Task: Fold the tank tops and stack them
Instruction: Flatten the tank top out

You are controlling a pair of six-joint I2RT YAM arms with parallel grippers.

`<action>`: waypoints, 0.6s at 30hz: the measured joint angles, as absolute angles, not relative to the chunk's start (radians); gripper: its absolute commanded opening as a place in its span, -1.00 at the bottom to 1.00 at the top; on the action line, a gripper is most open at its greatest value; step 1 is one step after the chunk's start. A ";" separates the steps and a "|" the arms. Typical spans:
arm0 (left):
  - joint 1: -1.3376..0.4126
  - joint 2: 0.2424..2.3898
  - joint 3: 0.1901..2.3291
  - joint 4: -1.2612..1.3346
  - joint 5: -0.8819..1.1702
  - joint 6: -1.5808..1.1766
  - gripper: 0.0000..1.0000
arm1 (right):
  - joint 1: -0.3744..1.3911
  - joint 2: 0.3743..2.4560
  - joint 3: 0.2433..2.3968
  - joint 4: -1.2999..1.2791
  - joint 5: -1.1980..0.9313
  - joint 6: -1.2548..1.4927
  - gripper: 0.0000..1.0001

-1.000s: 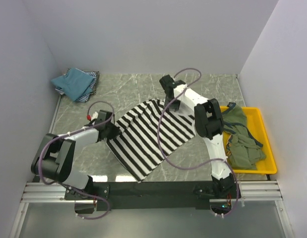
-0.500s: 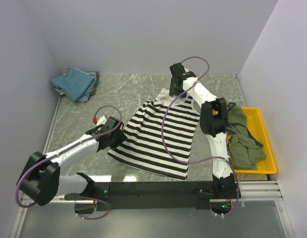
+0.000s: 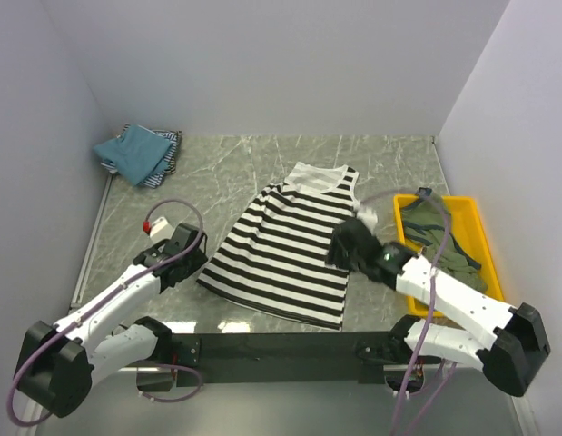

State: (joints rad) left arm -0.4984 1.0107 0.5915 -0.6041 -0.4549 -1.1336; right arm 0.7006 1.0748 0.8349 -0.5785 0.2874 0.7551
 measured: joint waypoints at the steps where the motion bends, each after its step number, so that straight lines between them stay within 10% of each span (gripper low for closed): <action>1: -0.479 0.996 0.574 -0.607 -0.456 -1.120 0.12 | 0.728 1.044 0.756 -0.586 0.279 0.799 0.09; 18: -0.363 1.120 0.540 -0.492 -0.311 -0.981 0.11 | 1.066 0.865 0.400 -0.723 0.196 1.267 0.09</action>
State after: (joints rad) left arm -0.3634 1.1198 0.5404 -0.4915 -0.3111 -0.9810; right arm 1.0664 0.8654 0.3996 -0.7231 0.1963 1.2671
